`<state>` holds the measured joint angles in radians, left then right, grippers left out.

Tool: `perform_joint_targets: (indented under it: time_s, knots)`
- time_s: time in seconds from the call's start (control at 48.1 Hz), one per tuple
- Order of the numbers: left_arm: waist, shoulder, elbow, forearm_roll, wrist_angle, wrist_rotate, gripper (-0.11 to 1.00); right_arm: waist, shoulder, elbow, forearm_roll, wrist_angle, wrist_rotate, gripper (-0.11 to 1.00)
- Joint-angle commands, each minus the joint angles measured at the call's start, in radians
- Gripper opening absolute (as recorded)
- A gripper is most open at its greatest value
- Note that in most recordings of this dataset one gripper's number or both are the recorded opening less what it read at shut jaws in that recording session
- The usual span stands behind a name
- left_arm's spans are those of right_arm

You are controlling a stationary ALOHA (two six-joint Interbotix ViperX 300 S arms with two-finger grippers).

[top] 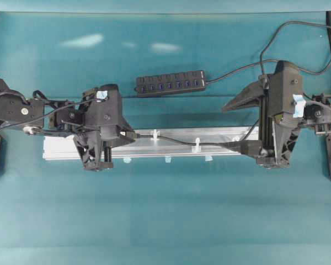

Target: Pass the USB cable through three rings with both arms.

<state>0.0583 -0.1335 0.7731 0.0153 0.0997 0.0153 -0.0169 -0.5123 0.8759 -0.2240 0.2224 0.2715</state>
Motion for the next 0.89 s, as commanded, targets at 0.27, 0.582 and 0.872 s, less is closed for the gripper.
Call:
perform_joint_targets:
  time_s: [0.27, 0.582, 0.872]
  knots:
    - [-0.012, -0.040, -0.025, 0.002, -0.006, 0.000, 0.21, 0.003, -0.011, -0.006, 0.002, -0.008, 0.009, 0.82]
    - [-0.011, -0.043, -0.032, 0.002, -0.006, 0.005, 0.21, 0.003, -0.006, -0.005, 0.002, -0.008, 0.009, 0.82]
    - [-0.006, -0.058, -0.031, 0.002, -0.006, 0.006, 0.21, 0.003, -0.005, -0.005, 0.002, -0.009, 0.011, 0.82]
